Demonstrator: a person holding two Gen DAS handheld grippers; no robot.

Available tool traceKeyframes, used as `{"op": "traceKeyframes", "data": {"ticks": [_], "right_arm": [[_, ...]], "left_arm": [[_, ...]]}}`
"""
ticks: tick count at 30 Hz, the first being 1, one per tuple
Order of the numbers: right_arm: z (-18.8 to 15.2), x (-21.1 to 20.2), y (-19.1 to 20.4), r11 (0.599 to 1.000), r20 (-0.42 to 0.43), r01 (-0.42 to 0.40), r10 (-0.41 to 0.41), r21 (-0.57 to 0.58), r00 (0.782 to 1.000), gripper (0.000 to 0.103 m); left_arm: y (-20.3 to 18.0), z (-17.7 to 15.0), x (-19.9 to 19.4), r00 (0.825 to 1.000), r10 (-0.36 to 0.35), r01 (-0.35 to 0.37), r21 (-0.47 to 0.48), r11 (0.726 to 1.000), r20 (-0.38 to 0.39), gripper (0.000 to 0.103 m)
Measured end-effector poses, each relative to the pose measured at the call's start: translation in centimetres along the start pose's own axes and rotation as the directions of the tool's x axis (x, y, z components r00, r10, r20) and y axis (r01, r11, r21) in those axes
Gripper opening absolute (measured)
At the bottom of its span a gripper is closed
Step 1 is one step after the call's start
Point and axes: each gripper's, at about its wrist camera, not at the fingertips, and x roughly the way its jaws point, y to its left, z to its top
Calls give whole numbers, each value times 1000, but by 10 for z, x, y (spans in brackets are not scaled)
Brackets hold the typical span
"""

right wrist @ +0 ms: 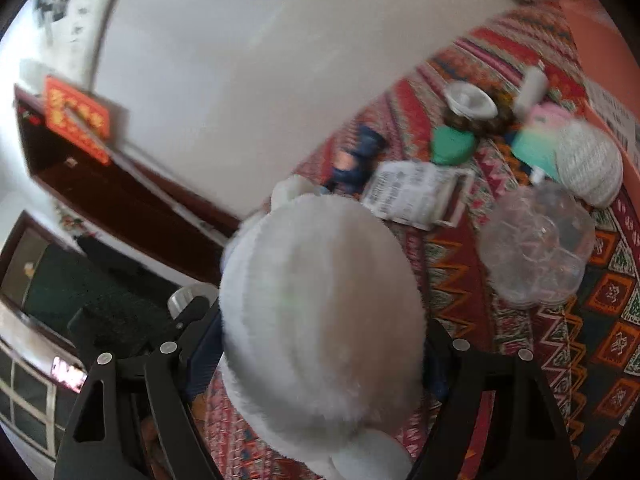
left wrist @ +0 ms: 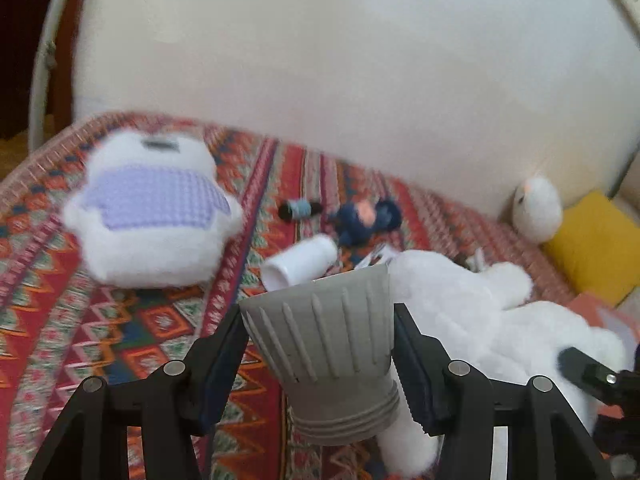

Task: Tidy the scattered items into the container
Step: 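Carry the cup into the pink box while the right tool drops the bear in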

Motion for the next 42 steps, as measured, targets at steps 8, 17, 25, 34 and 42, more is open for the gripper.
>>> {"op": "traceKeyframes", "data": {"ticks": [8,17,25,34,42], "right_arm": [[-5,-71,58,982,99,-185,189,-47,977,82],[1,-159,106,930,215,-345,366,-130,905,82],[1,-242,122,879,303,-431,475,-203,826,82],[4,-332,102,872,431,-433,490,-229,758,82],[11,-413,33,932,616,-330,348,-147,706,82]], "left_arm": [[-13,10,-107,988,-10,6,31,1000,153,60],[-49,16,-201,951,-57,21,121,992,304,60],[-100,24,-248,911,-154,67,229,971,384,61],[-177,31,-257,881,-281,139,360,923,380,61],[-277,22,-222,870,-411,255,464,848,271,61]]}}
